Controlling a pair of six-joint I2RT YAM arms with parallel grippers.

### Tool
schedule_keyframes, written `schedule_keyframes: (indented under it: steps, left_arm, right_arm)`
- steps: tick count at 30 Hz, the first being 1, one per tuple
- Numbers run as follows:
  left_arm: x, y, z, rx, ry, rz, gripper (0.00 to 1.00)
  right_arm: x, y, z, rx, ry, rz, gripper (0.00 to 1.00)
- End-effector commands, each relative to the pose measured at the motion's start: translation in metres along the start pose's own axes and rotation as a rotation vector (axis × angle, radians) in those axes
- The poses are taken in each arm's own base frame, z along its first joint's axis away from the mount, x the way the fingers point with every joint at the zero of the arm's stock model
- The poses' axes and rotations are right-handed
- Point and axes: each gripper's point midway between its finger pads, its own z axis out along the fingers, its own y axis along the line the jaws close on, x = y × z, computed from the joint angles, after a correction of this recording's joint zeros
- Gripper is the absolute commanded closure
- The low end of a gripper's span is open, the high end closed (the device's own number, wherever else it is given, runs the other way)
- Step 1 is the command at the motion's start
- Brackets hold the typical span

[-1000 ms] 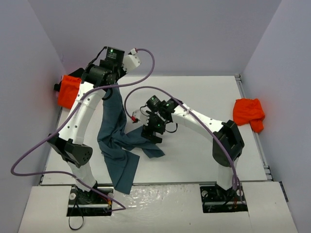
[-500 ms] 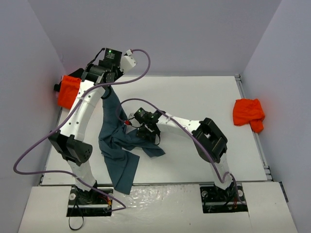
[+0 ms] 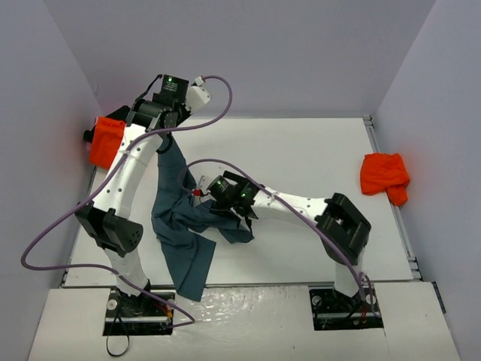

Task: Fold and stack the t-shirts
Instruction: Flatten out the tshirt

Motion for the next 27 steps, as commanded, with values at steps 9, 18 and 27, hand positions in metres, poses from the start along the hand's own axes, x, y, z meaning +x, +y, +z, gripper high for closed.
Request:
schedule_keyframes:
  steps: [9,18,27]
  left_arm:
    - [-0.005,0.024,-0.009,-0.085,-0.027,-0.062,1.00]
    - [-0.003,0.023,-0.002,-0.078,-0.017,-0.068,1.00]
    - [-0.004,0.021,0.004,-0.067,-0.013,-0.073,1.00]
  right_arm:
    - [-0.030,-0.025,-0.073,-0.018,-0.246,0.095,0.11]
    - [-0.037,0.013,-0.049,-0.113,-0.221,0.082,0.13]
    - [-0.037,0.038,-0.041,-0.150,-0.198,0.046,0.13]
